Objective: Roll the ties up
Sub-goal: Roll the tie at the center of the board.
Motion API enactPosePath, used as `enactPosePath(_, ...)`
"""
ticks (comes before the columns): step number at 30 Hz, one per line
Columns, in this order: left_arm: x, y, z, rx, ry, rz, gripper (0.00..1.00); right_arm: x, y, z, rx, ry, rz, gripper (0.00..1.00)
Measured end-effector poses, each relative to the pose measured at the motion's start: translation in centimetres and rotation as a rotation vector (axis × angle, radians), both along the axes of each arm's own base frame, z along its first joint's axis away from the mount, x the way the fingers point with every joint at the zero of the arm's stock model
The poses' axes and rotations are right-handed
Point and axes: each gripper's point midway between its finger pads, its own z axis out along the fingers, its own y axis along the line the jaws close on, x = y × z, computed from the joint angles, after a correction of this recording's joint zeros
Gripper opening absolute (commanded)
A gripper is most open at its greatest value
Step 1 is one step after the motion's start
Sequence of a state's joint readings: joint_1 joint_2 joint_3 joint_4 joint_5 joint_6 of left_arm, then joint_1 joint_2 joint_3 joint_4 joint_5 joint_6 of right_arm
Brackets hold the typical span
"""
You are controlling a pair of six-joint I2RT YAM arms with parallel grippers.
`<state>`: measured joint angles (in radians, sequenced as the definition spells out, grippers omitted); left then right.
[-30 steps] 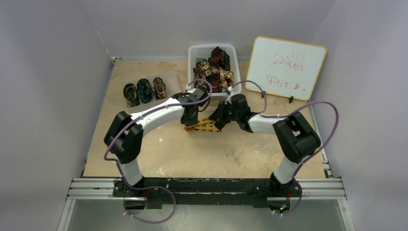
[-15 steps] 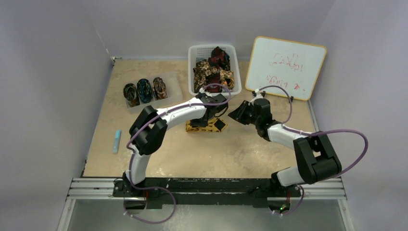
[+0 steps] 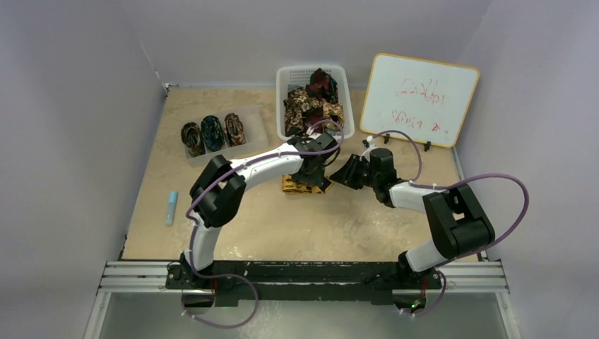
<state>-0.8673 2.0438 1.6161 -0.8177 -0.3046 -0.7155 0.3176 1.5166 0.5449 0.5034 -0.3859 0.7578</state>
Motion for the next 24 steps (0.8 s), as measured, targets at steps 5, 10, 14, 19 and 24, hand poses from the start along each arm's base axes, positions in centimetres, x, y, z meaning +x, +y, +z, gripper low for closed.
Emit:
enactPosePath(5, -0.1, -1.5, 0.3, -0.070, 0.011, -0.024, 0.53, -0.3, 0.5, 0.3, 0.018, -0.011, 0.036, 0.41)
enactPosePath(10, -0.8, -1.8, 3.5, -0.181, -0.034, -0.045, 0.56, -0.6, 0.9, 0.8, 0.035, -0.030, 0.078, 0.49)
enactPosePath(14, -1.6, -1.4, 7.5, -0.297, -0.107, -0.062, 0.58, -0.7, 1.3, 1.2, 0.053, -0.043, 0.105, 0.54)
enactPosePath(19, -2.3, 0.4, 9.9, -0.429, -0.145, -0.061, 0.58, -0.2, 2.2, 2.2, 0.074, -0.067, 0.141, 0.61)
enactPosePath(24, -1.8, 5.4, 7.0, -0.499, -0.096, 0.028, 0.58, 0.0, 4.2, 2.2, 0.076, -0.069, 0.190, 0.59)
